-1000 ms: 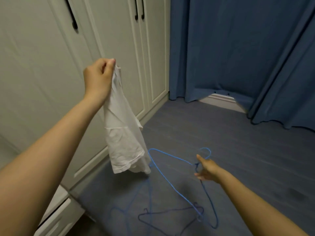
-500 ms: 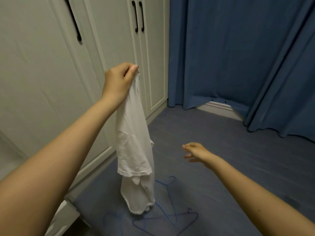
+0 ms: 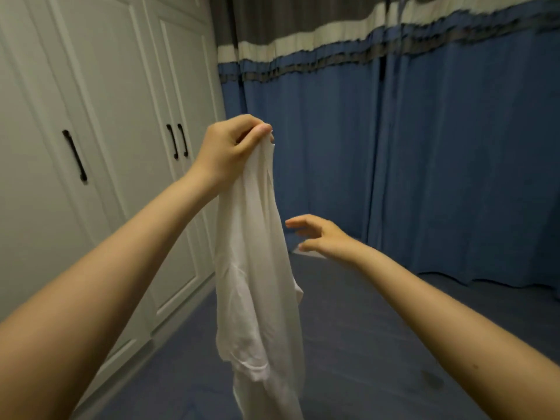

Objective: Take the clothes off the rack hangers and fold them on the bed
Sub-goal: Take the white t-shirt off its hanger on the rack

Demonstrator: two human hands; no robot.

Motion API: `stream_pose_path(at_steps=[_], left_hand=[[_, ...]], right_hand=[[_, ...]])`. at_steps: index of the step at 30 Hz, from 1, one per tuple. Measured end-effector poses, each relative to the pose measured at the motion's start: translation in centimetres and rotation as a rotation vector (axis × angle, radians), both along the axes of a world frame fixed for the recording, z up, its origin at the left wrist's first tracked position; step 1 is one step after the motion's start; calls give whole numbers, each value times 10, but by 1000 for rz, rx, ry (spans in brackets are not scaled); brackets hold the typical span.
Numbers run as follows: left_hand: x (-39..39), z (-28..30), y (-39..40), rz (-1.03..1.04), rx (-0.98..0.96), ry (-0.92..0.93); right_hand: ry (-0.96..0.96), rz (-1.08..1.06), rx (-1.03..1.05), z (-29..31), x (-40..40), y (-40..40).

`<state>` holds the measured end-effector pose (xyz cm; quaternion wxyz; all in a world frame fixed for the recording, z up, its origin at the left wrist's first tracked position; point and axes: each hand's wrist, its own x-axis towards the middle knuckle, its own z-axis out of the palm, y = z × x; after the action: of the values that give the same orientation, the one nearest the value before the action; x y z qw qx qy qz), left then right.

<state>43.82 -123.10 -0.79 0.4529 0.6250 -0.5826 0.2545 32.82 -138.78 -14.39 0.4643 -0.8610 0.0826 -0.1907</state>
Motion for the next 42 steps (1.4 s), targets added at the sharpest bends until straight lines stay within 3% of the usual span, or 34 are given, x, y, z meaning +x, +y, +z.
stream_pose_path(at_steps=[5,8,11,14,20,24,28,31,37,42], left_hand=[[-97,10,-32,-80,-81,64],[-139,5,-46,-97,-87,114],[-182,-5,-58,-120,-89,189],[-211,-18,-71,-121,-57,246],[-254,-36,-69,-114,-29,332],[-276,-45,-46,-119,9,288],[-291,-57,-15,-112,62,258],[-300,-66,14,-73,99,280],[-305,-89,74,-54,116,322],[-316,-110,115,-37,118,391]], right_hand=[[241,27,-161,-15,-114,-30],[355,17,-138,-37,-167,-43],[379,-140,-179,-54,-229,-61],[291,-290,-129,-65,-293,-76],[-59,-642,202,-57,-398,-68],[-200,-836,393,-44,-451,-48],[-280,-790,520,-32,-486,-6],[-132,-549,618,-31,-503,34],[58,-519,287,-37,-537,96],[24,-629,173,-36,-552,130]])
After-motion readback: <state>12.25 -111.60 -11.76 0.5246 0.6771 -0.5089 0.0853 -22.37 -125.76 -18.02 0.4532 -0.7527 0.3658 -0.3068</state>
